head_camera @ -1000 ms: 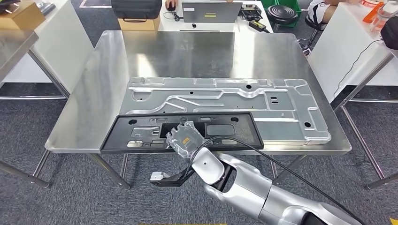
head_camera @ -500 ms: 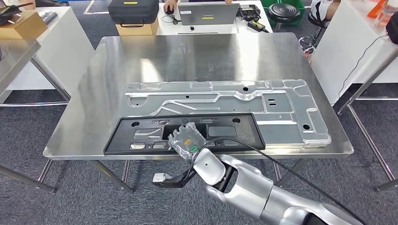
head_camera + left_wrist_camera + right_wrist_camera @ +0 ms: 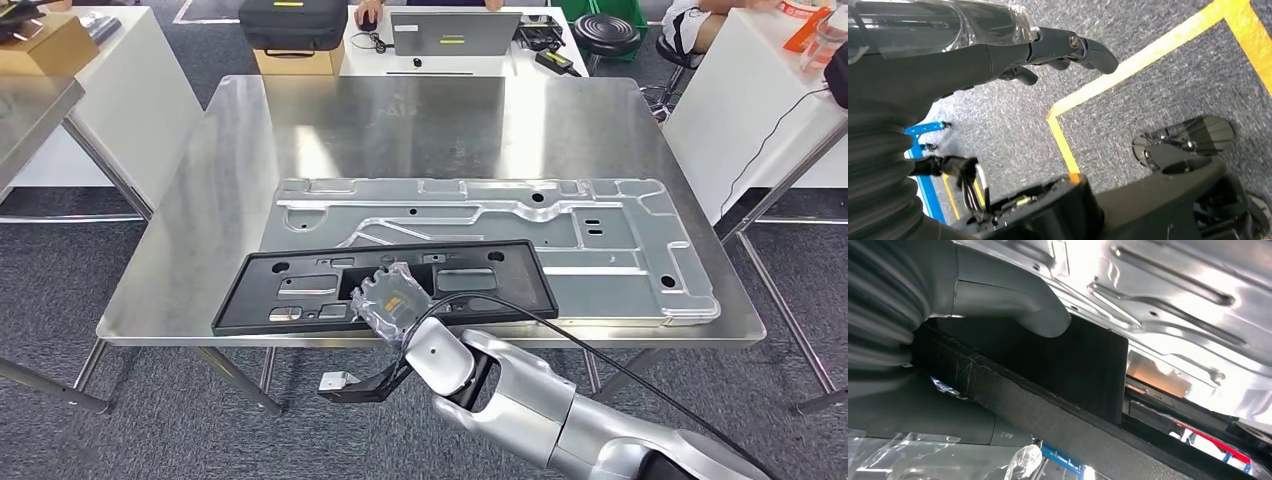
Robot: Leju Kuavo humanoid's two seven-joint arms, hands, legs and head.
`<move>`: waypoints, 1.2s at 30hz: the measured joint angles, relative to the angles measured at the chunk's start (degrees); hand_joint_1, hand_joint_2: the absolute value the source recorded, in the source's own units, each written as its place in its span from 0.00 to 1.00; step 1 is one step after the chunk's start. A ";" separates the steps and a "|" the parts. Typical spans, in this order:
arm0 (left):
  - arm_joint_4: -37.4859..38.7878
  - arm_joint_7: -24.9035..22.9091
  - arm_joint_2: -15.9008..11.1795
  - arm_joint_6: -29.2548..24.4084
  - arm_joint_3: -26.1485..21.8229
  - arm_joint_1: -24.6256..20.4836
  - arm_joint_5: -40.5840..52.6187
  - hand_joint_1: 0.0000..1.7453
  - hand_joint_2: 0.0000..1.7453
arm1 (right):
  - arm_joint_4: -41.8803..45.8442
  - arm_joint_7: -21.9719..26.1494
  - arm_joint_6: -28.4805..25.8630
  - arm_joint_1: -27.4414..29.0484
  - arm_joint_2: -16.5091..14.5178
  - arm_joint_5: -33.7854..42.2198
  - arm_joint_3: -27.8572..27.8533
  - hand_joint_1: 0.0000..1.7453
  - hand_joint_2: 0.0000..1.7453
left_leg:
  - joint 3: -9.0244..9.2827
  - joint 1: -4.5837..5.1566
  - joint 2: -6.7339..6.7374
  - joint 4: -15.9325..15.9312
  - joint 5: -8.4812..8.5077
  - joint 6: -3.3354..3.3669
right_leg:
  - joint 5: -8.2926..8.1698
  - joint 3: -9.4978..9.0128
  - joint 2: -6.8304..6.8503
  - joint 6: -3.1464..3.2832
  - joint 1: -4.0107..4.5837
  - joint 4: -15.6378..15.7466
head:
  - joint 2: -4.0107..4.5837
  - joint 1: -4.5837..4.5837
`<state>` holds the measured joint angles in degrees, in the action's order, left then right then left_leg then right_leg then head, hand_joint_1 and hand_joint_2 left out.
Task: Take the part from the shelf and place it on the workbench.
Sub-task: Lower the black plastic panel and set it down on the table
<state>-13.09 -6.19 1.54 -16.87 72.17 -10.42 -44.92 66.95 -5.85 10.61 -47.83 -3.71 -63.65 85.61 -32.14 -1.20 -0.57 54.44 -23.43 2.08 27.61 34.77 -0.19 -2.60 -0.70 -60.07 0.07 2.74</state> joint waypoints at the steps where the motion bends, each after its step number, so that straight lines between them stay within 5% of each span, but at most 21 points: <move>1: 0.00 0.00 -0.01 -0.01 0.00 0.01 0.00 0.00 1.00 | -0.01 -0.01 -0.01 0.02 0.03 0.00 0.01 1.00 1.00 | 0.15 0.02 0.02 0.00 -0.12 0.26 | 1.81 1.98 -0.01 -0.11 0.01 -4.11 | 0.00 0.05; 3: 0.00 0.00 -0.01 -0.03 0.00 0.05 0.00 0.00 1.00 | -0.07 -0.03 -0.03 0.17 0.11 0.00 0.03 1.00 1.00 | 0.37 0.06 0.03 0.00 -0.33 0.52 | 4.17 6.11 -0.01 -0.23 -0.01 -11.60 | 0.00 0.09; 4: 0.00 0.00 -0.01 -0.03 0.00 0.07 0.00 0.00 1.00 | -0.11 -0.03 -0.06 0.23 0.16 0.00 0.05 1.00 1.00 | 0.48 0.08 -0.01 0.00 -0.44 0.54 | 3.80 7.03 -0.01 -0.20 -0.02 -12.70 | 0.00 0.09; 5: 0.00 0.00 -0.01 -0.03 0.00 0.07 0.01 0.00 1.00 | -0.15 -0.04 -0.10 0.27 0.18 0.00 0.07 1.00 1.00 | 0.66 0.10 -0.10 0.00 -0.58 0.50 | 2.29 6.73 -0.01 -0.06 -0.01 -11.32 | 0.00 0.09; 8: 0.00 0.00 0.05 -0.03 0.00 0.08 0.02 0.00 1.00 | -0.21 -0.09 -0.27 0.21 0.18 0.00 0.09 1.00 1.00 | 1.30 0.24 -0.39 0.05 -1.16 0.00 | -3.84 1.37 -0.02 0.77 0.24 0.94 | 0.00 0.09; 10: 0.00 0.00 0.09 -0.03 0.00 0.11 0.03 0.00 1.00 | -0.22 -0.15 -0.37 0.15 0.16 0.00 0.09 1.00 1.00 | 1.32 0.39 -0.45 0.07 -1.47 -0.52 | -4.69 -0.36 -0.06 1.14 0.55 4.80 | 0.00 0.06; 13: 0.00 0.00 0.10 -0.01 0.00 0.11 0.04 0.00 1.00 | -0.28 -0.20 -0.44 0.08 0.11 0.00 0.08 1.00 1.00 | 1.20 0.24 -0.37 0.25 -2.02 -1.49 | -4.54 -0.64 -0.10 1.74 0.50 5.25 | 0.00 0.00; 15: 0.00 0.02 0.09 0.01 0.00 0.06 0.04 0.00 1.00 | -0.31 -0.25 -0.48 -0.04 0.03 0.00 0.07 1.00 1.00 | -0.59 0.15 -0.22 4.10 -4.11 -2.14 | -4.53 -1.04 -0.05 2.24 0.12 5.58 | 0.00 -0.19; 17: 0.00 0.05 0.06 0.02 -0.02 -0.24 0.02 0.00 1.00 | -0.37 -0.28 -0.50 -0.05 0.00 0.00 0.08 1.00 1.00 | -4.77 0.09 -0.08 12.24 -7.36 -2.67 | -4.33 -1.22 0.01 2.53 0.07 5.58 | 0.00 -0.34; 19: 0.00 0.07 0.03 0.02 -0.04 -0.67 0.01 0.00 1.00 | -0.51 -0.26 -0.51 0.08 0.01 0.00 0.10 1.00 1.00 | -7.80 0.06 -0.01 17.43 -8.28 -2.94 | -4.10 -1.41 0.04 2.62 0.08 5.57 | 0.00 -0.36; 21: 0.00 0.04 0.03 0.02 -0.04 -0.72 0.02 0.00 1.00 | -0.61 -0.27 -0.55 0.16 -0.01 -0.01 0.10 1.00 1.00 | -6.47 0.02 0.09 13.62 -5.02 -2.95 | -3.77 -1.88 -0.08 2.51 0.07 5.55 | 0.00 -0.46; 24: 0.00 0.01 0.03 0.02 -0.04 -0.29 0.08 0.00 1.00 | -0.63 -0.33 -0.60 0.08 0.00 -0.04 0.10 1.00 1.00 | -1.51 0.22 0.35 2.06 0.06 -2.32 | -3.19 -2.43 -0.28 1.87 0.35 5.44 | 0.00 -0.78; 29: 0.00 0.00 0.10 0.04 -0.04 -0.12 0.12 0.00 1.00 | -0.68 -0.34 -0.68 -0.04 -0.02 -0.06 0.09 1.00 1.00 | -0.33 0.31 0.10 -0.02 0.02 -0.47 | -2.08 -2.06 -0.11 0.68 0.42 4.29 | 0.00 -0.87; 31: 0.00 0.00 0.14 0.04 -0.04 -0.12 0.14 0.00 1.00 | -0.69 -0.36 -0.78 -0.11 0.01 -0.07 0.09 1.00 1.00 | 0.24 0.09 0.12 -0.25 -0.10 0.16 | 0.83 0.41 -0.11 0.24 0.30 -1.35 | 0.00 -0.78; 33: 0.00 0.00 0.14 0.05 -0.04 -0.08 0.16 0.00 1.00 | -0.78 -0.36 -0.86 -0.03 0.08 -0.07 0.10 1.00 1.00 | 0.51 0.09 0.15 -0.25 -0.36 0.50 | 3.93 4.86 -0.11 -0.03 0.24 -9.73 | 0.00 -0.69; 35: 0.00 0.00 0.14 0.07 -0.04 -0.02 0.24 0.00 1.00 | -0.92 -0.36 -0.93 0.08 0.15 -0.06 0.11 1.00 1.00 | 0.78 0.09 0.08 -0.23 -0.64 0.54 | 3.37 6.92 -0.10 -0.11 0.15 -12.23 | 0.00 -0.69; 36: 0.00 0.00 0.14 0.07 -0.04 0.01 0.32 0.00 1.00 | -0.98 -0.36 -0.97 0.09 0.16 -0.06 0.11 1.00 1.00 | 1.02 0.08 0.00 -0.22 -0.83 0.44 | 1.43 6.15 -0.09 -0.05 0.11 -9.84 | 0.00 -0.68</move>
<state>-13.09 -6.19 1.68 -16.80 72.13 -10.41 -44.60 65.96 -6.21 9.63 -47.74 -3.55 -63.71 85.72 -31.11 -1.12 -0.56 54.21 -24.26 2.53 29.04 40.92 -0.28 -2.65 -0.58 -69.91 0.07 2.06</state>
